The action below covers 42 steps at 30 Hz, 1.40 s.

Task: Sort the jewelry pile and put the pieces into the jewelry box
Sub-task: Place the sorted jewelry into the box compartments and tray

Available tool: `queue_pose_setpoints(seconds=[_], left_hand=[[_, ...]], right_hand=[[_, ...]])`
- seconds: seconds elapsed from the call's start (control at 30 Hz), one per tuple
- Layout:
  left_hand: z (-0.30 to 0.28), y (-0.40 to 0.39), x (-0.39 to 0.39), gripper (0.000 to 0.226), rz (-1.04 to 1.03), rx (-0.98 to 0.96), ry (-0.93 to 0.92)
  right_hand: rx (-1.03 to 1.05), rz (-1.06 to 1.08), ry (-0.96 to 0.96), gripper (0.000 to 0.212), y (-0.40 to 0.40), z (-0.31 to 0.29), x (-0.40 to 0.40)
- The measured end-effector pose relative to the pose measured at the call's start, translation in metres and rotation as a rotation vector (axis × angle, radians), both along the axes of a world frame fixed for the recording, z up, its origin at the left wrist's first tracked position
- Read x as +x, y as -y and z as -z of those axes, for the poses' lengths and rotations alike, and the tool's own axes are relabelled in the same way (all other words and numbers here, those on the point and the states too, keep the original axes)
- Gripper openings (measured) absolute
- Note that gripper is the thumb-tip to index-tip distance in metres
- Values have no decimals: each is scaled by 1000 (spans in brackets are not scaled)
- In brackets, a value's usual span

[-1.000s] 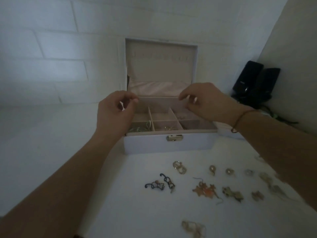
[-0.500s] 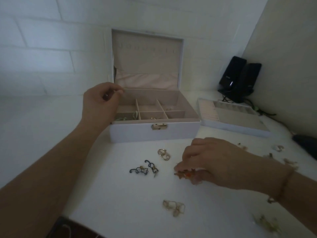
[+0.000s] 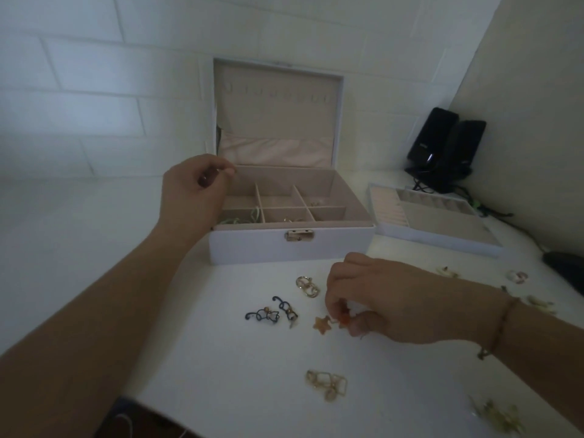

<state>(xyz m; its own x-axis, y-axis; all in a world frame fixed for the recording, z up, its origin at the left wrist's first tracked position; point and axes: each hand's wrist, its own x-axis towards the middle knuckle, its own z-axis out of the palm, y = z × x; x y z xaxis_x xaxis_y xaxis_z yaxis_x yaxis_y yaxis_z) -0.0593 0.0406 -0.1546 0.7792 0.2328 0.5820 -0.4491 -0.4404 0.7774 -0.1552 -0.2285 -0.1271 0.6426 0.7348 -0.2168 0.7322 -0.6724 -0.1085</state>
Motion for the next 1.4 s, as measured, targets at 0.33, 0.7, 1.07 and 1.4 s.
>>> queue_pose_setpoints(seconds=[0.33,0.7,1.07,1.4], left_hand=[[0,0,1,15,1,4,2],[1,0,2,10,-18,18,-3],[1,-1,3,9,-20,36,25],[0,-1,2,12,-18,27,12]], right_hand=[[-7,77,97,33,1,-4,0],[117,116,-17,7,-7,-8,-4],[76,-7,14,30,-15,2,-1],[118,-73,6,8,-18,7,-4]])
